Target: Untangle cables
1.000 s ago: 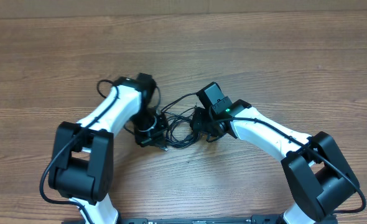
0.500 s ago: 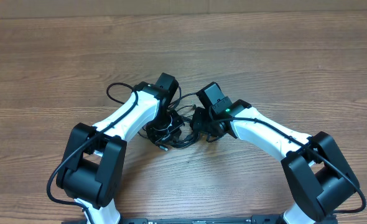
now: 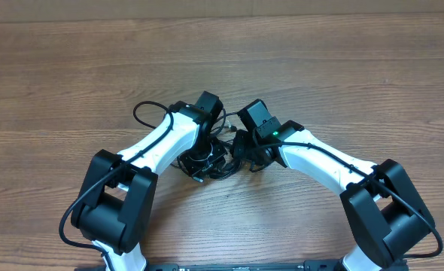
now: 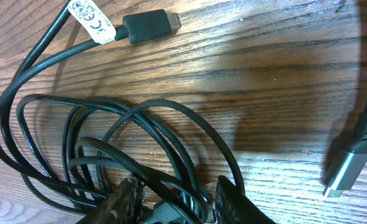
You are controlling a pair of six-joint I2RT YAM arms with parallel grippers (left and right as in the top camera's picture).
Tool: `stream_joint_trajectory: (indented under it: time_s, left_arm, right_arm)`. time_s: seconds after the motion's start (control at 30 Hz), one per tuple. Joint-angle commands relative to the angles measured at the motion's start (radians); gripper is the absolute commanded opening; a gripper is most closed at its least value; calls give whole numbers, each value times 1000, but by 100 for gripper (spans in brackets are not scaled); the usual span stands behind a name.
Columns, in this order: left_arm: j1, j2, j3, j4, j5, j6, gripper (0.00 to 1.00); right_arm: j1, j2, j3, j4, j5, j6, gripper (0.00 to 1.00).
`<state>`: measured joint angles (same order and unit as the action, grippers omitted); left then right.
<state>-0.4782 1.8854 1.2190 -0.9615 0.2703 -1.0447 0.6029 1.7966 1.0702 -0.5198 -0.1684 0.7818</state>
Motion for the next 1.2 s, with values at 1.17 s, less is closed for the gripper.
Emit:
stream_joint_trajectory:
  time_s: [1.17]
  left_arm:
    - [-15,11,-101,96,-121,-93,4]
  right_arm:
    - [-77,-1,-14,-115,-111,-214,54]
